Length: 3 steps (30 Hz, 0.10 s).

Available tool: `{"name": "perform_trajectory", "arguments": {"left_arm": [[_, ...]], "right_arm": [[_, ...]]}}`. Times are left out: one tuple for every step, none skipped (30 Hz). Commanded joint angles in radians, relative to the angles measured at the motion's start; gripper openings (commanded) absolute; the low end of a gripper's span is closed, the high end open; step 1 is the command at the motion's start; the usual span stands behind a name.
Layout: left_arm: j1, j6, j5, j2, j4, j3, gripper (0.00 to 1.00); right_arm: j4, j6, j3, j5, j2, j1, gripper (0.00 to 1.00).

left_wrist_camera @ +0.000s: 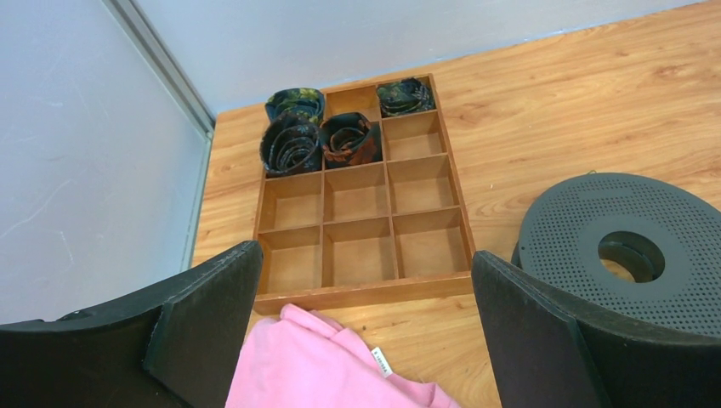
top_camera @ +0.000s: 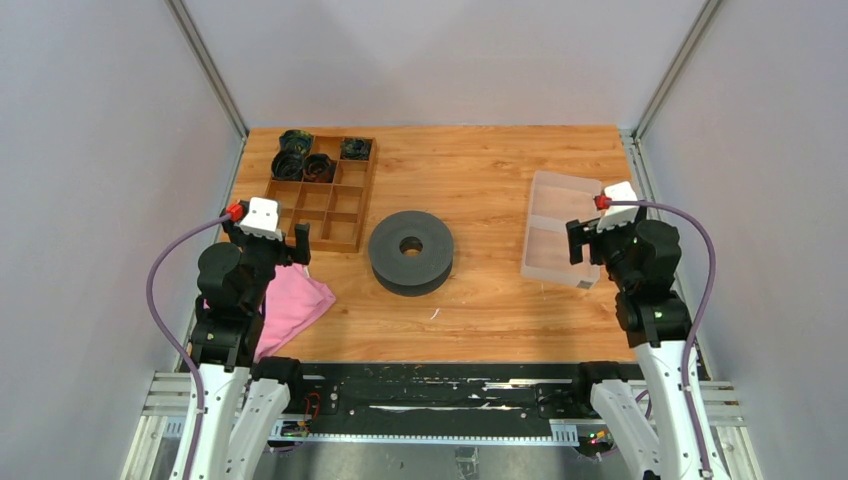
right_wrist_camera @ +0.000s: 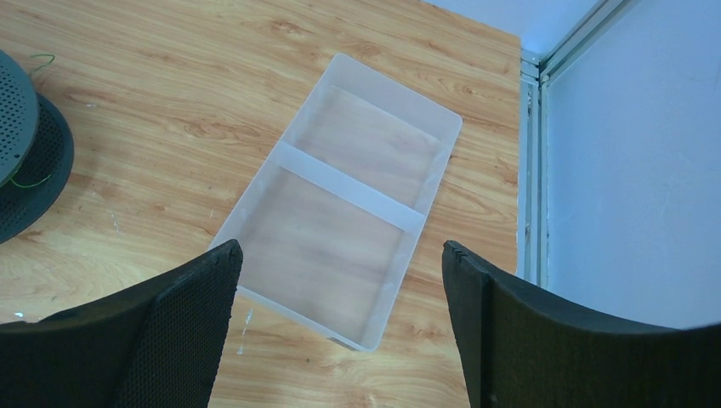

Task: Wrap the cables
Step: Reset both arms

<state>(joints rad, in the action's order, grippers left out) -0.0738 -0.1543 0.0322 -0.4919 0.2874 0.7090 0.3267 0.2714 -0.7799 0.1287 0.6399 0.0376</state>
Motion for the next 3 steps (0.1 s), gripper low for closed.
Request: {"name": "perform_trajectory", "arguments": {"left_arm": [[0.006,-0.013,-0.009,0.001,-0.010,0.020,0.98],[0.006,-0.013,-0.009,0.001,-0.010,0.020,0.98],[0.006,-0.013,-0.008,0.001,-0.010,0.019,0.98]], "right_arm": [[-0.014,0.011,0.008,0.000,-0.005,-0.016,0.86],[-0.012,0.011,0.007,0.000,-0.005,-0.016,0.87],[-0.012,0.012,0.007,0.003,-0.006,-0.016,0.87]]}}
